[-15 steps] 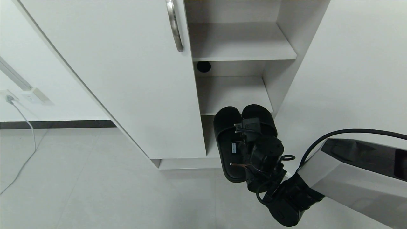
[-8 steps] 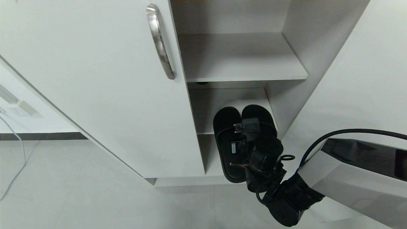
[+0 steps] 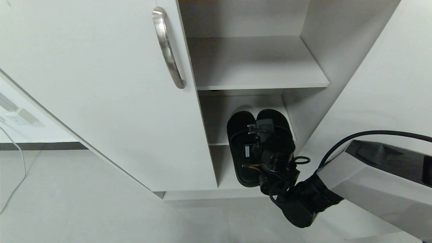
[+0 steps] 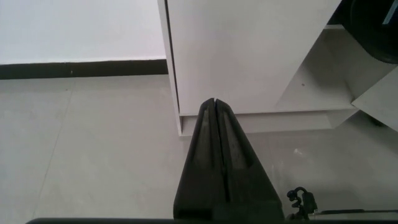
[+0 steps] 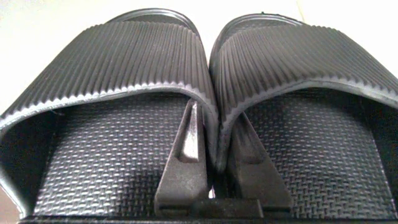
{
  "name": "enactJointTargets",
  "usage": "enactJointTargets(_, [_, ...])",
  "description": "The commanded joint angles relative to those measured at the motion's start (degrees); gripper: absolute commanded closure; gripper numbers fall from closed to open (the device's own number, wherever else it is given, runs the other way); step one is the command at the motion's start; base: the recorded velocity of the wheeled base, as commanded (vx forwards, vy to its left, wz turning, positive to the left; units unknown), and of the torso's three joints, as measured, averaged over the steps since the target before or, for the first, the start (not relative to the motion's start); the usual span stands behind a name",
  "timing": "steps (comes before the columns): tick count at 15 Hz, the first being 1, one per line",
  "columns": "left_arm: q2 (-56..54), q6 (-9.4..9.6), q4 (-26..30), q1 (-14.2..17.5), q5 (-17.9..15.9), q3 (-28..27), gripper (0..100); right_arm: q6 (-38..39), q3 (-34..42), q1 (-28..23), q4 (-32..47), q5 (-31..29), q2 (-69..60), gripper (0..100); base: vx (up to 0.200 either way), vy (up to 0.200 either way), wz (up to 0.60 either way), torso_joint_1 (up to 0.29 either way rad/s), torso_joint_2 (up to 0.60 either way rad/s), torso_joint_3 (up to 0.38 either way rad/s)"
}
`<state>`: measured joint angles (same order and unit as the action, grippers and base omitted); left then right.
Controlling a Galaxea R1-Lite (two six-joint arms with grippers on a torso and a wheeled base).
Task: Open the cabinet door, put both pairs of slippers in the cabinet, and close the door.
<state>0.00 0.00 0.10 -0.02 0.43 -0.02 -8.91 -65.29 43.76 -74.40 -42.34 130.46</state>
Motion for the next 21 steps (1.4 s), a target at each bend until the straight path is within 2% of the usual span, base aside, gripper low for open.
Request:
enactJointTargets(1, [0.1,0.00,0.0,0.0,0.0,0.0,100,1.2,-5.4,-1.4,4.3,0.1,0.5,100,0.000,0.000,0.00,0.000,0.00,0.000])
enactJointTargets(7, [0.1,-0.09,-0.1,0.0,0.1,0.0,100,2.4,-21.7,-3.0,13.7,0.4,6.2,100,0.000,0.000,0.00,0.000,0.00,0.000])
enactJointTargets(13, [0.1,-0.09,-0.1,0.0,0.1,0.0,100,2.5,-33.8,-4.7,21.0,1.0,10.2,100,0.000,0.000,0.00,0.000,0.00,0.000])
enactJointTargets(17, [0.1,-0.09,-0.1,0.0,0.1,0.0,100,2.5,-39.1,-6.1,23.5,1.0,12.7,100,0.000,0.000,0.00,0.000,0.00,0.000])
enactJointTargets(21, [0.1,-0.09,-0.1,0.0,0.1,0.0,100,2.8,-39.8,-6.9,23.8,1.0,13.6,100,0.000,0.000,0.00,0.000,0.00,0.000])
